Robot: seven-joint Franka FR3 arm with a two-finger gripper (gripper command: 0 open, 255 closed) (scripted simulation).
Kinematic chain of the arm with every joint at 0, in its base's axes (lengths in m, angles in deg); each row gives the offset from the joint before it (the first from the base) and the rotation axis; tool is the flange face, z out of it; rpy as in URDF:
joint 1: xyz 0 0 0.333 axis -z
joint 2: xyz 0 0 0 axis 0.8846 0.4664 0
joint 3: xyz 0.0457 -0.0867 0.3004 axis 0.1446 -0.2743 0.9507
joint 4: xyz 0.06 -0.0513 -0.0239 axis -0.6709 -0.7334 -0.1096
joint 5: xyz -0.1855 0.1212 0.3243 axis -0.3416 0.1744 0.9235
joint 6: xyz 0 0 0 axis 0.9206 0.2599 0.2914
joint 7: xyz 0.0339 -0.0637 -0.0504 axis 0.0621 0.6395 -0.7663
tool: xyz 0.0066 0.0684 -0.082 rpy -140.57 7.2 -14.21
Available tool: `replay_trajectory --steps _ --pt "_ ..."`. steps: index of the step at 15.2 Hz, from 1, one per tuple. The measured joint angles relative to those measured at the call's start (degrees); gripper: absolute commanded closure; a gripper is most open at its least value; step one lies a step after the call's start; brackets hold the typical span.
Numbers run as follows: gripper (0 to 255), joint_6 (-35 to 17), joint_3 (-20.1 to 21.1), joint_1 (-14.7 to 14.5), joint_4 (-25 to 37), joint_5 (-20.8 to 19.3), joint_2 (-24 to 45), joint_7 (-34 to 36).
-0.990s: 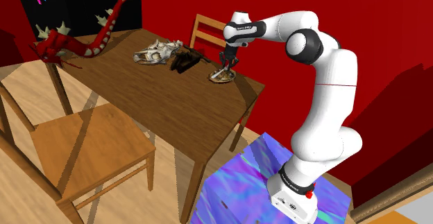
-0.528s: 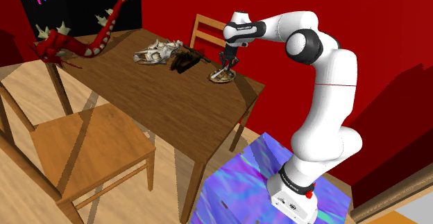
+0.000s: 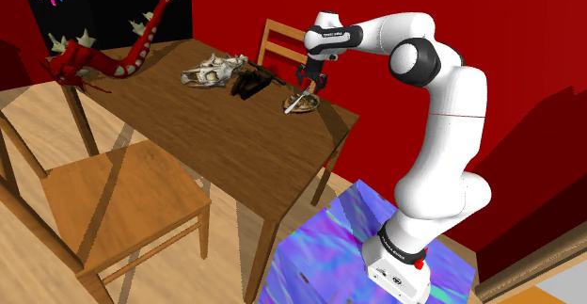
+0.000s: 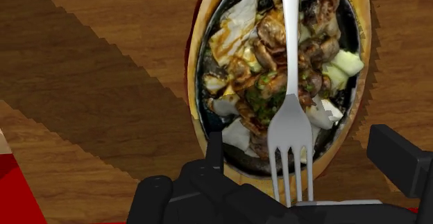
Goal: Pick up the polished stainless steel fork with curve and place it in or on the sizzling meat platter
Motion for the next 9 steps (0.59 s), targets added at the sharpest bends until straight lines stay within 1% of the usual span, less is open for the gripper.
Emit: replay_trajectory --steps 3,9 --pt "0 3.5 0.2 -0.2 2.8 0.2 -0.8 -0.2" --pt "0 4.3 0.2 -0.3 3.4 0.3 -0.9 -0.2"
